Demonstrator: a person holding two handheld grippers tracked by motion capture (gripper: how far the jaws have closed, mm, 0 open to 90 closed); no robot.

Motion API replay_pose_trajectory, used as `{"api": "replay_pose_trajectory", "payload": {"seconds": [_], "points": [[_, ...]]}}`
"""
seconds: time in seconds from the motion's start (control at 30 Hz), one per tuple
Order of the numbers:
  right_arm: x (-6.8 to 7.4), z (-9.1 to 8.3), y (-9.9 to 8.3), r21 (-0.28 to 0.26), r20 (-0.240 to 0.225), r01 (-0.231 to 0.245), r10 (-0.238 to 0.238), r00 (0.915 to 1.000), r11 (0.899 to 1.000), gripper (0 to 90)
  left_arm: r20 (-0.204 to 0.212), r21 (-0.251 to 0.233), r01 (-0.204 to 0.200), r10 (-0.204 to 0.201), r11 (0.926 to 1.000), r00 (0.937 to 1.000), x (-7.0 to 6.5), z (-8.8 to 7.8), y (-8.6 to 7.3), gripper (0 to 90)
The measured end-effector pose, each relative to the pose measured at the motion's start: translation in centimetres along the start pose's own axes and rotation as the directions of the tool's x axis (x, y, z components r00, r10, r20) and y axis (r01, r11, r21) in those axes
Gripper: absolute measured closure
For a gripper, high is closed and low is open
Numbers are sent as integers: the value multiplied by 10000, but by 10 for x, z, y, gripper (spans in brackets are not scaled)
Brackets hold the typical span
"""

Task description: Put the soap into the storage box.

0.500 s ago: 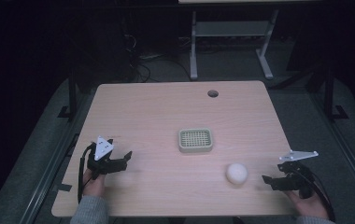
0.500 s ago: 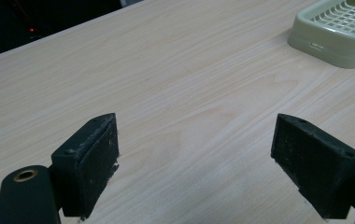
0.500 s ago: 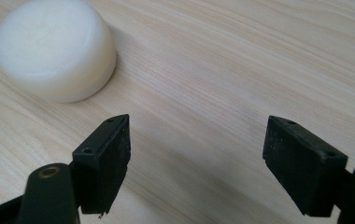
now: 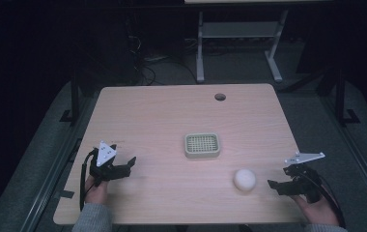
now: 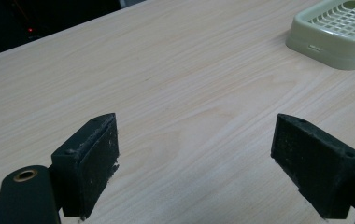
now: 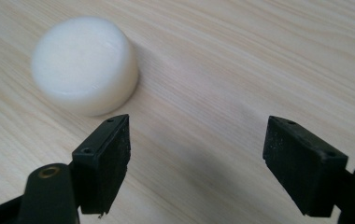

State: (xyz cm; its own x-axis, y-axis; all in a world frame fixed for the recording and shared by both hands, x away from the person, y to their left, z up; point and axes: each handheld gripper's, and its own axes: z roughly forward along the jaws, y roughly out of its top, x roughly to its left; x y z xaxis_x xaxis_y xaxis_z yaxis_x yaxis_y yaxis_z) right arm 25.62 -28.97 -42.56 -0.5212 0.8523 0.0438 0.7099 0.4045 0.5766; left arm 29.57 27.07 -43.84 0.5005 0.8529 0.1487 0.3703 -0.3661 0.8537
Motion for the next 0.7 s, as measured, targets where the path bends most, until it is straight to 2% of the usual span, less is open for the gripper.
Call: {"api": "replay_pose_trajectory", "payload": {"seconds": [0.43,0.7], "points": [[4,-6,18,375,-239,379,-370,9990,9986,225,-49,-14,22,-23,10000,10000,1,0,0,149],[9,-11,30,572,-362,815,-795,9962,9950,222,-115,-60,68,-68,10000,9999,2,0,0,149]]}}
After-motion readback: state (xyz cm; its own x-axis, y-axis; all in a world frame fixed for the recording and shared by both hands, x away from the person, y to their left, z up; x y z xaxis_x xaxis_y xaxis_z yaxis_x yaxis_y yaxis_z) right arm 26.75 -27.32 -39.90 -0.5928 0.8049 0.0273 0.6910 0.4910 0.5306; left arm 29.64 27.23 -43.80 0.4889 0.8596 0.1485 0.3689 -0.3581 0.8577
